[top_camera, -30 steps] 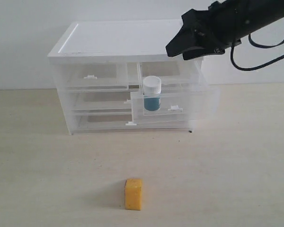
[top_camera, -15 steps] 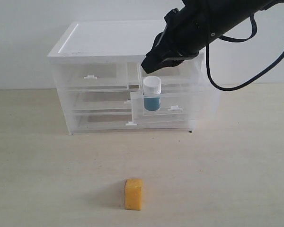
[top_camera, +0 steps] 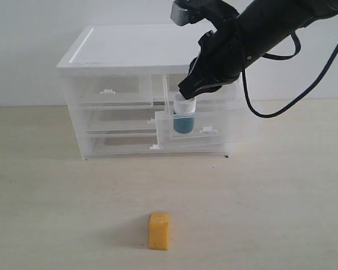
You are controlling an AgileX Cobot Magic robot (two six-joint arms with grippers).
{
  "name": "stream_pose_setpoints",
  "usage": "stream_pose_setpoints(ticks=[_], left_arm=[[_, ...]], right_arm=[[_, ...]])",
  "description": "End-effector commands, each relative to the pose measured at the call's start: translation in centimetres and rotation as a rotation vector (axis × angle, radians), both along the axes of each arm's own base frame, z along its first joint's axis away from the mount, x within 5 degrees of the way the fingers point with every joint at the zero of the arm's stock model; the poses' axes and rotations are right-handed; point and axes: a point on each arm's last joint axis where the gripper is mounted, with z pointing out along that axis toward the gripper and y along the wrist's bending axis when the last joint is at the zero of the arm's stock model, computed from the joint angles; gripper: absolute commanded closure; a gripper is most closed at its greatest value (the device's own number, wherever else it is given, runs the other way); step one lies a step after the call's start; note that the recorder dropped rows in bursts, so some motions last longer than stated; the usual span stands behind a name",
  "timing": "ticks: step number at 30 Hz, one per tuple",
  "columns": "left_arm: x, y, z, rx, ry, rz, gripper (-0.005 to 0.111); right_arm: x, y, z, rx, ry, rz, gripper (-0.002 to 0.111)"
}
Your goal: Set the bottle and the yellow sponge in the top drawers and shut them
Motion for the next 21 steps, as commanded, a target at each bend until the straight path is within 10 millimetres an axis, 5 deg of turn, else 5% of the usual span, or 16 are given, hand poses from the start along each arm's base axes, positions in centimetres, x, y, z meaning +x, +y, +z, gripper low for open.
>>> stream_pose_setpoints(ticks=[1,14,21], left_arm=[[0.0,0.0,-0.1,0.002,0.0,0.004,0.103],[0.0,0.0,-0.1,0.002,0.0,0.004,0.103],[0.0,0.0,-0.1,0.002,0.0,0.004,0.103]], right_arm=[[0.8,-0.9,-0.7,-0.102,-0.02,-0.066,0.108],[1.9,-2.6,-0.7,-0.237,-0.106,-0.226,0.108],[0.5,-4.1,2.3,-0.238,-0.145,-0.351,0.108]])
